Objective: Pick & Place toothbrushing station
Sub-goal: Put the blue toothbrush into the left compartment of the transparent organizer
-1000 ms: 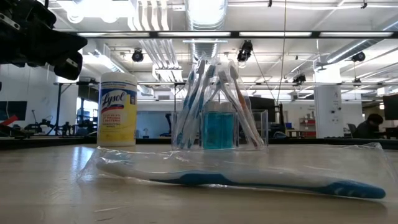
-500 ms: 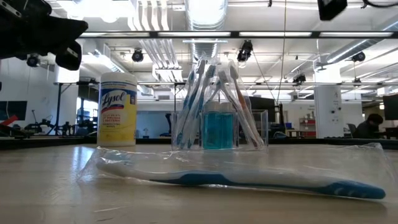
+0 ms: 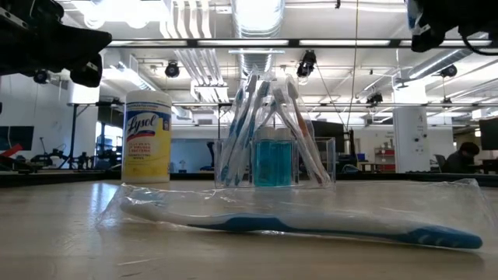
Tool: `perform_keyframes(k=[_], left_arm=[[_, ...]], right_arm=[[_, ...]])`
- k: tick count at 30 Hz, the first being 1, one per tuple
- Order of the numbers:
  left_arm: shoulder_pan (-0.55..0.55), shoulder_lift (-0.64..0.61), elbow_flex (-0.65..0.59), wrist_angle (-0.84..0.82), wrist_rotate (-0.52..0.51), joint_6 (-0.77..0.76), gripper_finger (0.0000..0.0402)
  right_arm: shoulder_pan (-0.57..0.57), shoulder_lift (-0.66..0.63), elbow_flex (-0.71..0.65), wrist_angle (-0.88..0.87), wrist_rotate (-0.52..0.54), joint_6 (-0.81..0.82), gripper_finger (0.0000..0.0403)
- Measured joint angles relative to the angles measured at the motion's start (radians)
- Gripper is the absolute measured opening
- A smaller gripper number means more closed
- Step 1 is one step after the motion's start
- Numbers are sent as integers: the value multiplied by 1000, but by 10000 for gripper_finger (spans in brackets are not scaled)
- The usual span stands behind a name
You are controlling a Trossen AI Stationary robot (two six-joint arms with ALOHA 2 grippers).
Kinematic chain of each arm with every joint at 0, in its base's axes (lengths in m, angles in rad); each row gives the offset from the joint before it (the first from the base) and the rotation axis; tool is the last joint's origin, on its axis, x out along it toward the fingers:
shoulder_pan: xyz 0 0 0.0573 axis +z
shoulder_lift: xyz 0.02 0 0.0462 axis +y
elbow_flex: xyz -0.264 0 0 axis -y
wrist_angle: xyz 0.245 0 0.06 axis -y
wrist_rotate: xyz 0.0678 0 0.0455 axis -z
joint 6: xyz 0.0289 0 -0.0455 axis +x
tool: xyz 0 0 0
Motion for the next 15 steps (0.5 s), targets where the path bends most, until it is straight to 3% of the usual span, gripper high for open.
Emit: perform_keyframes(k=[4,8,15], left_arm=[[0,0,0,0,-1,-15,7],[0,0,0,0,-6,-90,7],[0,11,-1,-10,-10,-108,7]], right_arm=[[0,-1,-54,94,-2,-17,28],[0,12,-132,334,-35,-103,28],[-21,25,-104,351,-42,-188,28]])
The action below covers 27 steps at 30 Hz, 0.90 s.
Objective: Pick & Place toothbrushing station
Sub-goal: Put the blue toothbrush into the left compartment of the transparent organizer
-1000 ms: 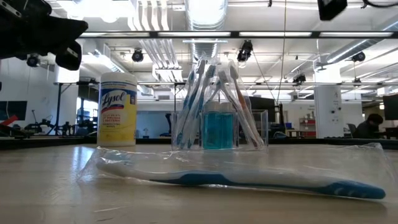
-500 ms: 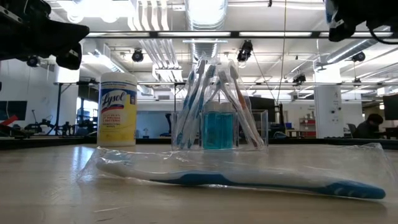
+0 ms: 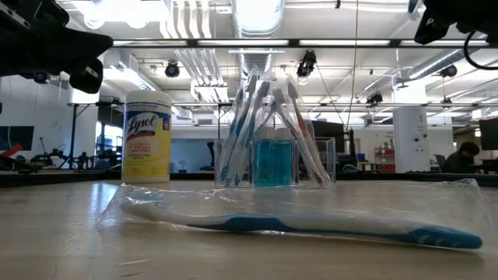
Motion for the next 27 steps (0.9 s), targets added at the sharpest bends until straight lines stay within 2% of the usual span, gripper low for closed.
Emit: perform_keyframes(k=[7,13,18,23,27], left_arm=[[0,3,1,4,-73,7,7],[0,11,28,57,-177,58,7],[0,75,55,97,-177,94,7],[0,218,108,132,-173,99,13],[0,339,169,225,-173,141,43]], right_arm=[[-15,7,6,-37,0,26,28],[-16,9,6,-30,-5,43,28],[-16,32,29,-42,-7,68,28],[-16,151,126,-85,-2,67,28],[-27,308,211,-23,-4,40,28]])
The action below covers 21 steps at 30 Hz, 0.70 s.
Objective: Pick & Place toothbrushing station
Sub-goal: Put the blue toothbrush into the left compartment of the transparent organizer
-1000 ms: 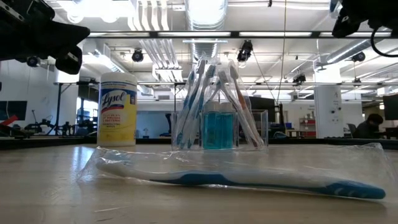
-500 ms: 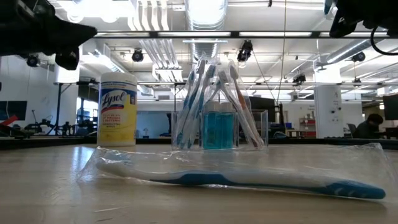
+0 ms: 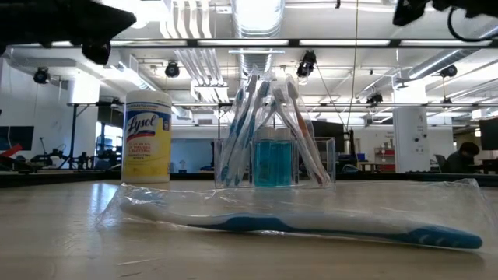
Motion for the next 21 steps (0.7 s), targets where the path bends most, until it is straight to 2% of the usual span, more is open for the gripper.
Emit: perform_keyframes(k=[3,11,18,21], left_arm=[[0,77,56,59,0,26,78],[0,280,225,55,4,46,163],[0,491,346,36,60,91,168],[0,570,411,68,88,187,165]], right_arm=[[-14,112,74,-1,-3,-4,28],[-75,372,246,-7,-26,3,28],[-187,507,336,-5,-289,116,28],[-224,560,372,-9,-315,146,28]])
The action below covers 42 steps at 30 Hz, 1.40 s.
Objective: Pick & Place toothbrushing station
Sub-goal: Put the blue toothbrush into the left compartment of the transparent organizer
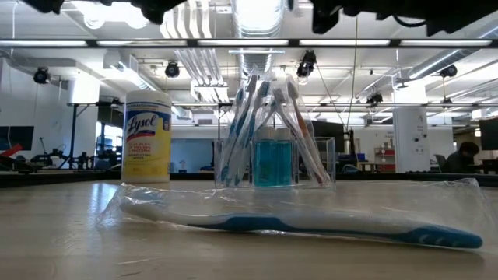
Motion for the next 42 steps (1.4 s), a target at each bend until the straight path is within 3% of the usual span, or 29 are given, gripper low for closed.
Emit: perform_keyframes(k=[14,24,42], left_arm=[[11,271,211,57,30,-32,188],[21,309,242,55,157,-112,193],[21,409,320,60,212,-93,193]], right_arm=[[-50,113,91,-3,6,8,28],[-50,115,87,5,18,10,28],[-54,115,87,3,45,7,28]])
